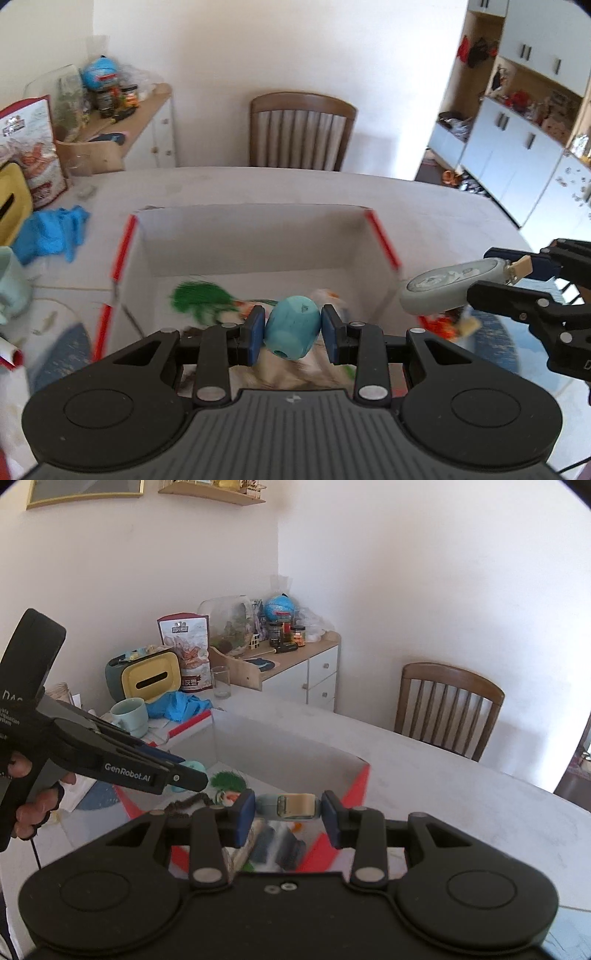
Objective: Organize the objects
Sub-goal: 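Carry the blue toy and tape dispenser over the cardboard box with both tools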
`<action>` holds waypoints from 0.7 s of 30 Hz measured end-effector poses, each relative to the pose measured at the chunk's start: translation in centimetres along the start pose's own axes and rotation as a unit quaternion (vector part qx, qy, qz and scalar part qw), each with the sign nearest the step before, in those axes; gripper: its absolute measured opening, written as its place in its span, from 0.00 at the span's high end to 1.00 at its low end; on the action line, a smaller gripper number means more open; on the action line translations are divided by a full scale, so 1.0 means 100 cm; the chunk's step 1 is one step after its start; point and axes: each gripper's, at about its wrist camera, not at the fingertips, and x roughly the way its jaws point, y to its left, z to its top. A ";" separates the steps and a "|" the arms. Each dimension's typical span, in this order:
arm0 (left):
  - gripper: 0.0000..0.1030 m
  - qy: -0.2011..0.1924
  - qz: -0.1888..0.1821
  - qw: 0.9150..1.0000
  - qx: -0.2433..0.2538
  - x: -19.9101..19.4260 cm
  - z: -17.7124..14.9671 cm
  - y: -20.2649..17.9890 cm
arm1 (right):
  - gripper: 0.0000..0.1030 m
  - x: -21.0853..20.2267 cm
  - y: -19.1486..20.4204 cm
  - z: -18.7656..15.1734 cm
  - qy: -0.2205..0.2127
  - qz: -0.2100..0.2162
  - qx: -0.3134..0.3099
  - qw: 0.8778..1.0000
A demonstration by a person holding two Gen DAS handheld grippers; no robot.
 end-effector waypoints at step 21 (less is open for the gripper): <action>0.69 0.078 0.043 0.994 0.070 0.112 0.031 0.046 | 0.64 0.128 0.034 0.000 0.086 -0.044 -0.017 0.995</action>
